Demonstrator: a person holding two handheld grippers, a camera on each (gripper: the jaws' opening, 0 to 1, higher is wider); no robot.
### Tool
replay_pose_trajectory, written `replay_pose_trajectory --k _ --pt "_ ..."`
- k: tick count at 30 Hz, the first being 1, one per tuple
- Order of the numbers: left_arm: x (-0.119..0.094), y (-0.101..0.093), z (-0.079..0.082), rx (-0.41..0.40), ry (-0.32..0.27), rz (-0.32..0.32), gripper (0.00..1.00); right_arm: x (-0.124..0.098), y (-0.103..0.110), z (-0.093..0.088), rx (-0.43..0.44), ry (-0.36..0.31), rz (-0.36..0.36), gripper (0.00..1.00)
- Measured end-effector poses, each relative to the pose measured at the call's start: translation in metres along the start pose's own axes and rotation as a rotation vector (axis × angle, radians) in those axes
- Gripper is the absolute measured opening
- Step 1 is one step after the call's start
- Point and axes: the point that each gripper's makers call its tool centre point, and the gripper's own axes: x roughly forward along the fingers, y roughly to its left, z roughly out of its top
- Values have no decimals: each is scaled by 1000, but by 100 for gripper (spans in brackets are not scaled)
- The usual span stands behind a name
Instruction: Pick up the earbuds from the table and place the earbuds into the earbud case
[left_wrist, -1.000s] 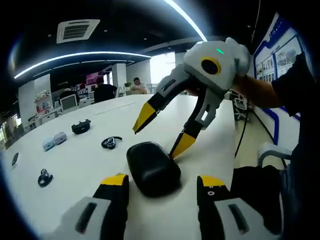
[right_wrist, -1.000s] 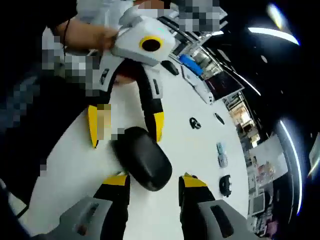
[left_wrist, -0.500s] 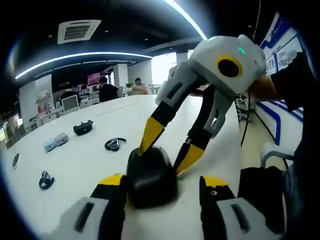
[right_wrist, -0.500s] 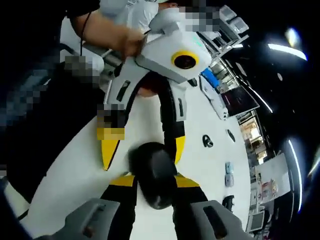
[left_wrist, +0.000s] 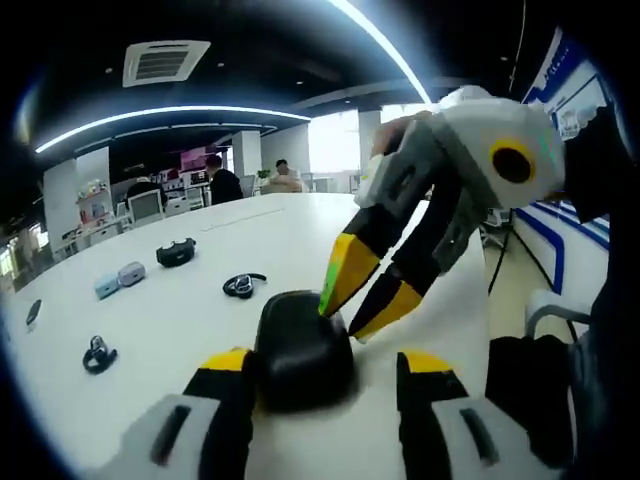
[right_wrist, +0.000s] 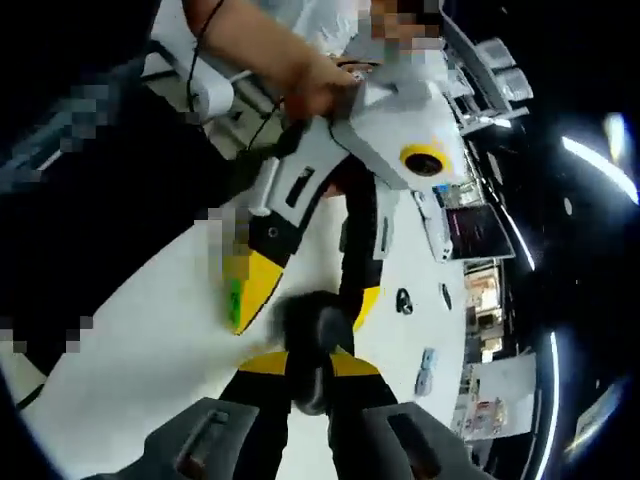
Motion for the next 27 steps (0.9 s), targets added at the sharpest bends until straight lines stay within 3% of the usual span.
replay_pose_trajectory --k 9,18,27 --pt "0 10 -1 -5 -18 34 41 -7 -8 8 34 -32 -35 7" --pt "-2 3 0 7 -20 1 41 -3 -1 10 45 -44 -10 2" --pt "-3 3 1 18 -11 -13 41 -3 2 -8 37 4 5 14"
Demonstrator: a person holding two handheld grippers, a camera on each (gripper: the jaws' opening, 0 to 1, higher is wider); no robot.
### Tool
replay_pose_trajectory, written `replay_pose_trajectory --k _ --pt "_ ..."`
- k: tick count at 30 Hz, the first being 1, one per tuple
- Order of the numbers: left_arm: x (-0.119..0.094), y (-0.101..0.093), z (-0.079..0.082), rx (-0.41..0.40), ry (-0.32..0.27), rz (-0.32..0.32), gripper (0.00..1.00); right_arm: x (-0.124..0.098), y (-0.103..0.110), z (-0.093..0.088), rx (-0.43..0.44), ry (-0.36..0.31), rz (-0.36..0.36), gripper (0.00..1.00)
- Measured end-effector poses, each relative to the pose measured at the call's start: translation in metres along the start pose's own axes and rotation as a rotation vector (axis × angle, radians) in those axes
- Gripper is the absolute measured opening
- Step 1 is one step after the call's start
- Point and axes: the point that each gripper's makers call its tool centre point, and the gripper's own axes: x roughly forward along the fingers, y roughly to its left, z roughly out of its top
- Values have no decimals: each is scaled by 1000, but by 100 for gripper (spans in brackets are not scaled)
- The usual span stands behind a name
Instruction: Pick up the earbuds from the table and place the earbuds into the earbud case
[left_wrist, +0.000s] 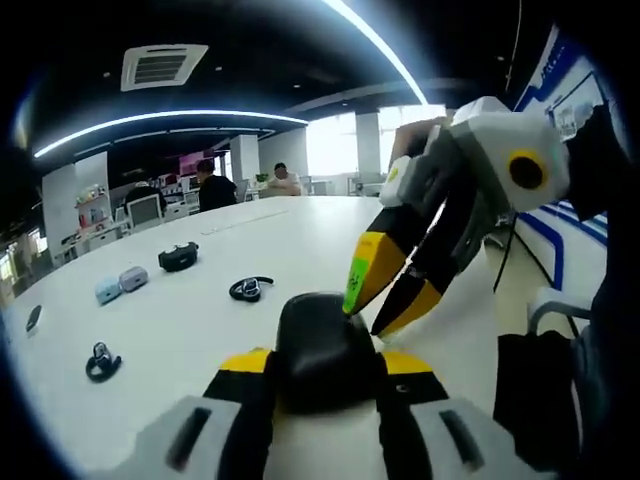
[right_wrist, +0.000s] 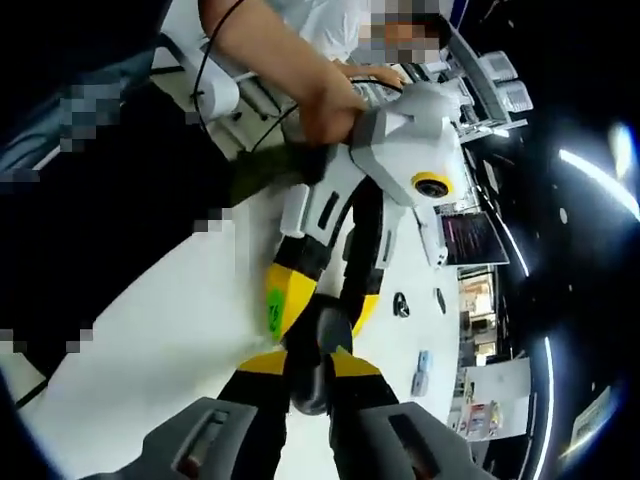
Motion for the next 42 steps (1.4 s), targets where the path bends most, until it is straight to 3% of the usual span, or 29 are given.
replay_pose_trajectory --k 7,17,42 --pt "1 2 1 18 12 -2 42 0 -5 1 -21 15 43 13" --pt "5 4 2 22 1 -14 41 -4 -7 11 -62 -4 23 9" --pt "9 6 1 -2 -15 -13 39 -9 -21 15 24 -34 -21 7"
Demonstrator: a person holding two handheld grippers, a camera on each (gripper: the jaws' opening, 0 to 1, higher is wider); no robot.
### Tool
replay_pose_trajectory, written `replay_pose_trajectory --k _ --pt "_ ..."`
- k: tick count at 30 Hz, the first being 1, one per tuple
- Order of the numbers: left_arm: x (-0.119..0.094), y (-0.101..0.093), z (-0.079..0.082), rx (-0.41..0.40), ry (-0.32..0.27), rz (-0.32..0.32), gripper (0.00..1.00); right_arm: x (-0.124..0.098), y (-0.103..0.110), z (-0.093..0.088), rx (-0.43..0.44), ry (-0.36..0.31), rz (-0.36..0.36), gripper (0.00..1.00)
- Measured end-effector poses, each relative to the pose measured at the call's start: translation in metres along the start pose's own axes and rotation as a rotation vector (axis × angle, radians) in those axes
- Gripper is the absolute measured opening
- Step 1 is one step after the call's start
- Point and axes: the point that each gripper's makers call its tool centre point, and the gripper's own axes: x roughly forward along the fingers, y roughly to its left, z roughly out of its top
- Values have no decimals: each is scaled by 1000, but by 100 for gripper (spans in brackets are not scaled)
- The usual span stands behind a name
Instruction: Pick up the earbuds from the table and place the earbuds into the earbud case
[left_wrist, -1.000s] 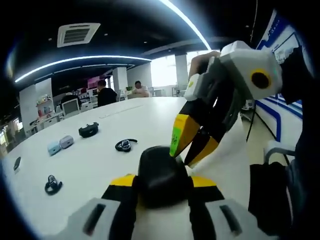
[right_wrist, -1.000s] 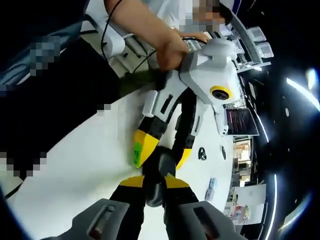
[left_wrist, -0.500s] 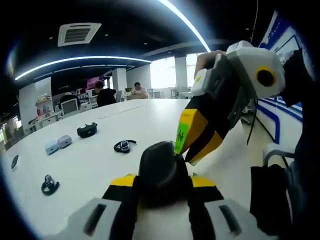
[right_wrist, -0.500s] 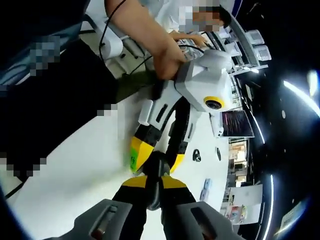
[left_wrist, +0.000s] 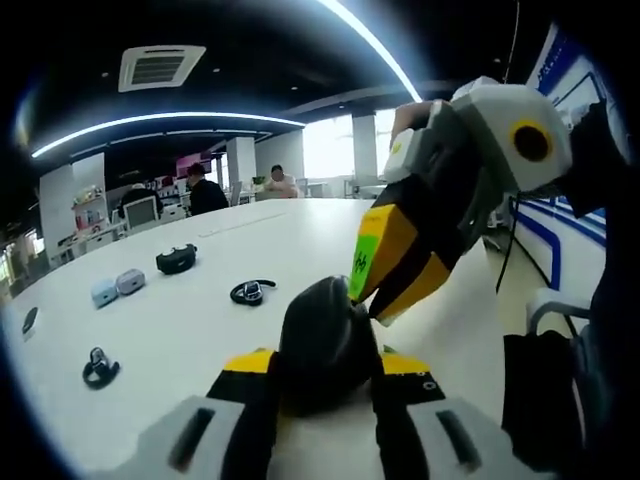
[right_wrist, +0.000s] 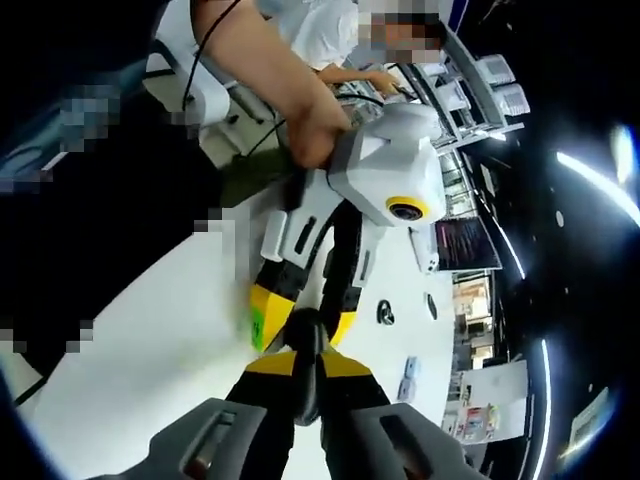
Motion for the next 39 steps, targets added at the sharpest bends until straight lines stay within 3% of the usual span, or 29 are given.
replay_pose_trajectory --k 7,27,35,39 --pt "0 3 -1 -14 -4 6 38 2 -7 -1 125 -37 27 7" --pt "-4 8 -2 -44 -10 36 42 9 -37 -7 288 -79 -2 5" --pt "-5 9 -2 -41 -14 41 42 7 -48 -14 501 -121 -96 15" --pt "-6 9 -2 -40 -16 41 42 6 -52 -20 695 -176 -151 21"
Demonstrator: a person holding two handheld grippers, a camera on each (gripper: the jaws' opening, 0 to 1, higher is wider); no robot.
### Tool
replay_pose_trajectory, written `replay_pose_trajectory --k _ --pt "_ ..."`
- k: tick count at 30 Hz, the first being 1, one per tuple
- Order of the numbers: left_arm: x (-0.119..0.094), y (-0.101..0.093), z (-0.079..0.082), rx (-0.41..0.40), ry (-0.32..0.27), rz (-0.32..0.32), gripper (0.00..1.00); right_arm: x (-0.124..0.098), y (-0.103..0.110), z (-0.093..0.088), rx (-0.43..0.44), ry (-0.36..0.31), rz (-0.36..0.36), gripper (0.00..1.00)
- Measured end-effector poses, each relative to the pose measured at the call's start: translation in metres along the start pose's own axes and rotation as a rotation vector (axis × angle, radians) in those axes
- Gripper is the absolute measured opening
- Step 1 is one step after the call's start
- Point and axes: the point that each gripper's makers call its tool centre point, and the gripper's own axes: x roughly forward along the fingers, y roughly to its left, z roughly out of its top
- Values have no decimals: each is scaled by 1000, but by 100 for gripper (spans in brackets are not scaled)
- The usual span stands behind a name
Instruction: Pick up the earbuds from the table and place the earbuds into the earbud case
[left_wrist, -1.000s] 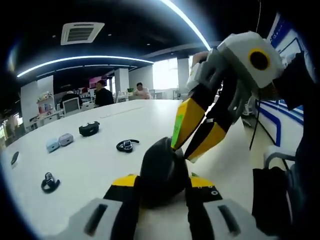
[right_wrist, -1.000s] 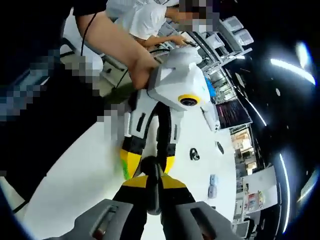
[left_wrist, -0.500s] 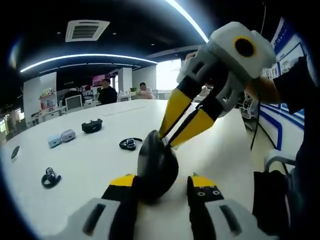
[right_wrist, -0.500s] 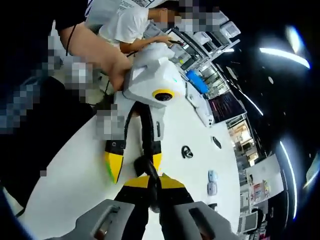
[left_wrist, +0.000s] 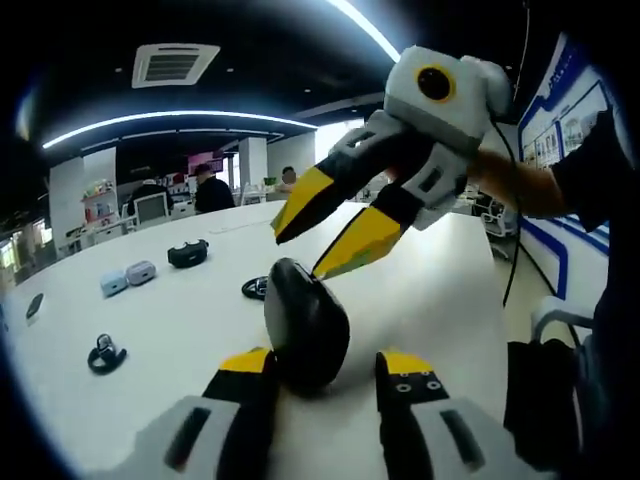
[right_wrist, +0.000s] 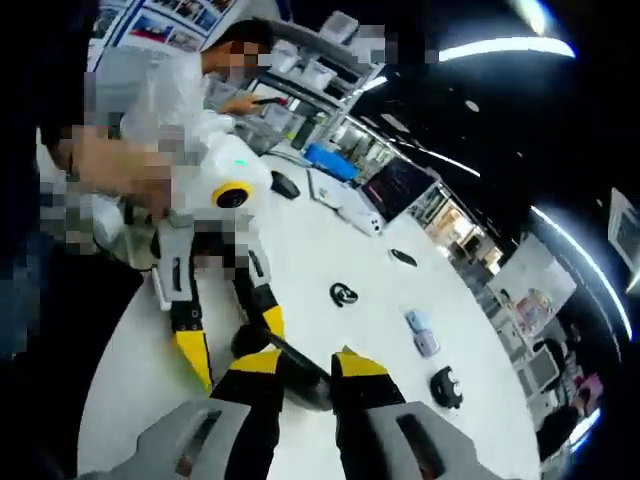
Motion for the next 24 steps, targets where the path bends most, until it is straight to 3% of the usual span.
replay_pose_trajectory --k 6,9,15,20,24 --pt "0 0 0 1 -1 2 42 0 -18 -9 301 -55 -91 41" --pt "0 0 0 5 -1 3 42 0 -19 -16 466 -77 -93 42" --pt "-1 0 1 19 -2 5 42 0 -13 -27 753 -96 -31 40" --pt "-1 -1 2 37 -2 14 41 2 -4 -28 921 -108 38 39" --pt "-2 -3 2 41 3 10 40 2 0 -28 975 -124 59 39"
